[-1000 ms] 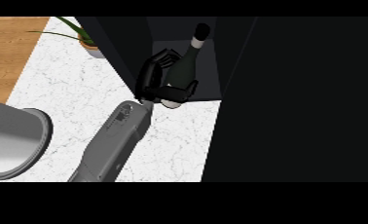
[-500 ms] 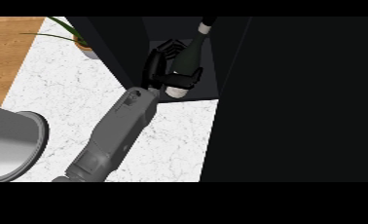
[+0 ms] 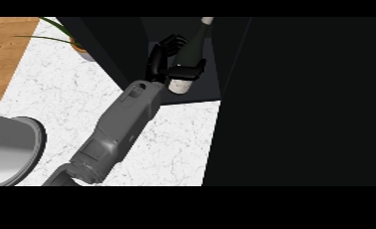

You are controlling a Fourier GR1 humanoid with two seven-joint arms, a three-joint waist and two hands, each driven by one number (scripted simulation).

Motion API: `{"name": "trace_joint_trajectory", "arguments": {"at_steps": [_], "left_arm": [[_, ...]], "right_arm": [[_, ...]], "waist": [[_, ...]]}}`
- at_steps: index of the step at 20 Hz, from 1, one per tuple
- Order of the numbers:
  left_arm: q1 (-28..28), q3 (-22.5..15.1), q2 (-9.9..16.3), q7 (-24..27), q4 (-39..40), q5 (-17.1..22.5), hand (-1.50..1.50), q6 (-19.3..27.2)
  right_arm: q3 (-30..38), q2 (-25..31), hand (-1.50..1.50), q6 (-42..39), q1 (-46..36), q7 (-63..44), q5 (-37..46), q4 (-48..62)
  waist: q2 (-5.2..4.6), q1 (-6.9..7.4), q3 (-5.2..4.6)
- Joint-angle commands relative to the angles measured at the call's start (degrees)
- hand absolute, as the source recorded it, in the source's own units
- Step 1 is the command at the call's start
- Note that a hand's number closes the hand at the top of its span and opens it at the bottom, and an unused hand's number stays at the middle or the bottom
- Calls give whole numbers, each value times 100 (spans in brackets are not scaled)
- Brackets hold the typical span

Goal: Pick up the wine, place it into the cabinet and close the cabinet

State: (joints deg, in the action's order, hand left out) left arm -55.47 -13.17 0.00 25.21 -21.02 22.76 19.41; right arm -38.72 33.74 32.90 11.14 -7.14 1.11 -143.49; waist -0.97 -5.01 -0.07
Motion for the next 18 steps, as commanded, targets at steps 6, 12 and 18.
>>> {"name": "trace_joint_trajectory", "arguments": {"at_steps": [6,12,18], "left_arm": [[-429,525,165,274,859,233,150,-283],[-896,592,38,302,1206,150,150,201],[-958,531,250,572,1446,-24,-150,492]], "right_arm": [[59,82,-150,-69,393,-42,-415,-801],[-215,57,-150,-258,358,186,-304,-566],[-223,74,-150,-309,491,266,-399,-726]], "waist": [[-79,-82,2],[-100,-145,0],[-119,-225,-2]]}}
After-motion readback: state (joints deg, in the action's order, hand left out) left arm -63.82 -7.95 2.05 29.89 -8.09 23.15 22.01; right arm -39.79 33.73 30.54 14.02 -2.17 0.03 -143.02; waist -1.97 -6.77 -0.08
